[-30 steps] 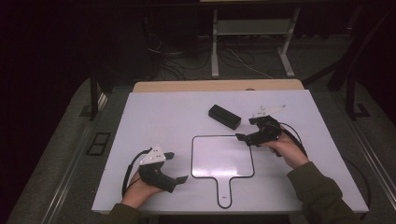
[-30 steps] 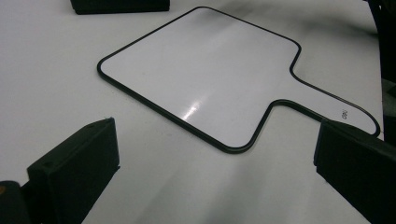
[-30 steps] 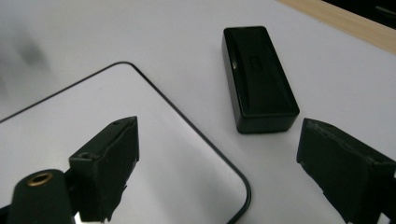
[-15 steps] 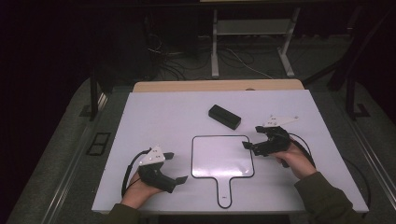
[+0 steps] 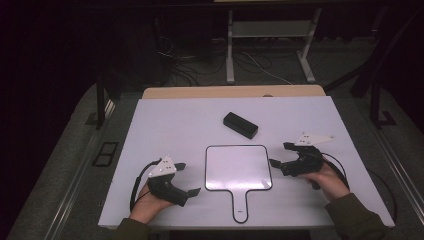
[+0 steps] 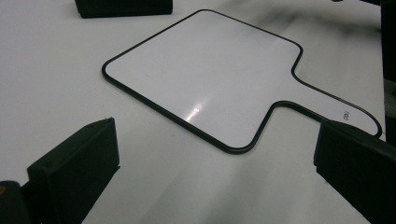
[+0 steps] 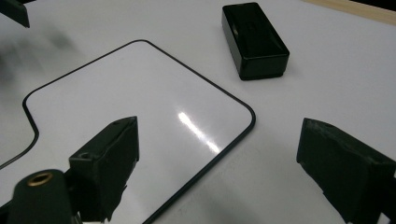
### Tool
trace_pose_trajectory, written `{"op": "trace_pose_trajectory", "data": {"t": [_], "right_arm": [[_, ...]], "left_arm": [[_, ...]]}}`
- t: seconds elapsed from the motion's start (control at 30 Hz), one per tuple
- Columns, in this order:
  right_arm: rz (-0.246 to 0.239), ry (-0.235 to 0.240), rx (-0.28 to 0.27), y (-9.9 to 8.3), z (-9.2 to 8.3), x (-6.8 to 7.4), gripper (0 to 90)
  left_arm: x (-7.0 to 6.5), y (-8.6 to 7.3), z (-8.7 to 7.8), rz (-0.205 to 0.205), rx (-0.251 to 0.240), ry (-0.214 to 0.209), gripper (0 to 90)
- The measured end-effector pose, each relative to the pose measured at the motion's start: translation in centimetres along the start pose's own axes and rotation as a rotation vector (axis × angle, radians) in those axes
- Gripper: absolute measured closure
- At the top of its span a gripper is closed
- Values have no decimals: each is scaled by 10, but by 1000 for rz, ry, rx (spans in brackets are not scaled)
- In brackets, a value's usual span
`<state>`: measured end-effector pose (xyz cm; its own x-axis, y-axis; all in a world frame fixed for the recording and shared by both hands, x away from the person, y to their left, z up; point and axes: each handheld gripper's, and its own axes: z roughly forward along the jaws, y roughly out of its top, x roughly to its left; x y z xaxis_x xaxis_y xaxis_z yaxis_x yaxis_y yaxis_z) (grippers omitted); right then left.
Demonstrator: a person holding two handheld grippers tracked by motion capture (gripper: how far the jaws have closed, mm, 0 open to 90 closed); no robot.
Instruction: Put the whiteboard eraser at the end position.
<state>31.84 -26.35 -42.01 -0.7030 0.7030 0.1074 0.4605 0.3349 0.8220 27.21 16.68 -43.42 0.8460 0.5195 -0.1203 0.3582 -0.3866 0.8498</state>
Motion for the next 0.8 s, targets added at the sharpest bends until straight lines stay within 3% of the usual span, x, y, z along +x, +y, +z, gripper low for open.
{"op": "trace_pose_trajectory", "data": {"t": [0.3, 0.8], "right_arm": [[9, -13, -23, -16, -16, 1, 117], [20, -22, -1, -45, -36, 6, 117]], "left_arm": [[-1, 1, 0, 6, 1, -1, 0], [-2, 1, 0, 3, 0, 1, 0]]}}
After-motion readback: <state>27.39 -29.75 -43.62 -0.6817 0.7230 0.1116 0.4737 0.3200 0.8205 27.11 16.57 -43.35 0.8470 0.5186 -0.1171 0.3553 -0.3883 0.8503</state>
